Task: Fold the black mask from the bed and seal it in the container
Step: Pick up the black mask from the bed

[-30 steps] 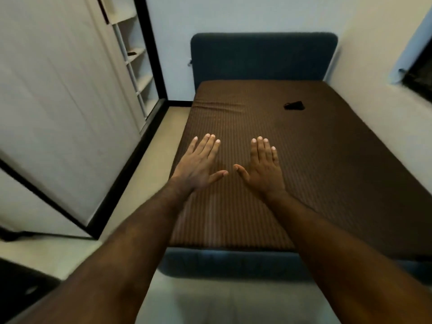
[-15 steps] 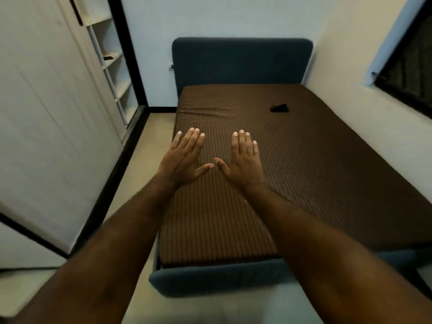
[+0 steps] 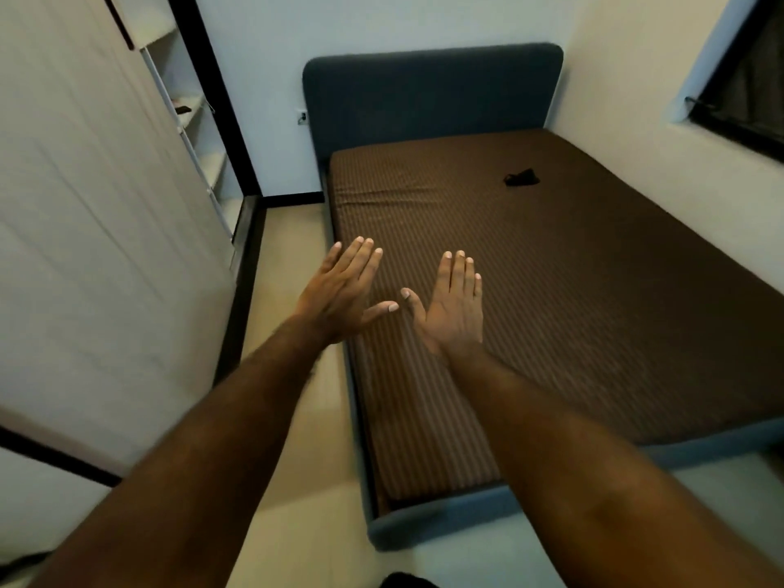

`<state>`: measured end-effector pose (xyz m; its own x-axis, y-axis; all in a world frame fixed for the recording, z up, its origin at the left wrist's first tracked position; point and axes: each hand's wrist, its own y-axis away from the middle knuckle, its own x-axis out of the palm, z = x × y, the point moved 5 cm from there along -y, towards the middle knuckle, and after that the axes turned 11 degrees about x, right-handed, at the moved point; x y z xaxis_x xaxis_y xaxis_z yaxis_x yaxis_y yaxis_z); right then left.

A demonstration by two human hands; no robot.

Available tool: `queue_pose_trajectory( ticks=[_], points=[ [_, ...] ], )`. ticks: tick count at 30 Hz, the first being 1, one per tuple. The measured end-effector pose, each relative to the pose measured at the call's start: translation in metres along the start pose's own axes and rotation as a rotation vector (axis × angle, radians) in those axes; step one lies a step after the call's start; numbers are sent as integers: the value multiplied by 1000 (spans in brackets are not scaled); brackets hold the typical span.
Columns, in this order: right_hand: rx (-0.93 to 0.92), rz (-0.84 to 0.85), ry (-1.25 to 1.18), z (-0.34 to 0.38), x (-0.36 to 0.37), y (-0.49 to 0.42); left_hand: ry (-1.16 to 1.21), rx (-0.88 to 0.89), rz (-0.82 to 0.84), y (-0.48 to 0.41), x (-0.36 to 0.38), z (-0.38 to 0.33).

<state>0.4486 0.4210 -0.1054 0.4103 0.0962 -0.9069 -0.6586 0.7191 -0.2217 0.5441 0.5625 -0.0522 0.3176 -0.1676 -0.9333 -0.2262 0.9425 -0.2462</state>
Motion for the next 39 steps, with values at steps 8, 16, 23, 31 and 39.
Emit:
queue_pose_trajectory(
  ticks=[8, 16, 23, 31, 39],
  points=[
    [42, 20, -17, 54, 71, -27, 38, 48, 57, 14, 47, 82],
    [122, 13, 7, 95, 123, -104, 67, 161, 67, -46, 94, 178],
    [214, 51, 24, 135, 163, -175, 130, 179, 126, -91, 143, 271],
    [265, 83, 94, 177, 203, -254, 169, 283, 161, -146, 212, 363],
    [414, 51, 164, 222, 237, -357, 216, 372, 89, -223, 265, 480]
  ],
)
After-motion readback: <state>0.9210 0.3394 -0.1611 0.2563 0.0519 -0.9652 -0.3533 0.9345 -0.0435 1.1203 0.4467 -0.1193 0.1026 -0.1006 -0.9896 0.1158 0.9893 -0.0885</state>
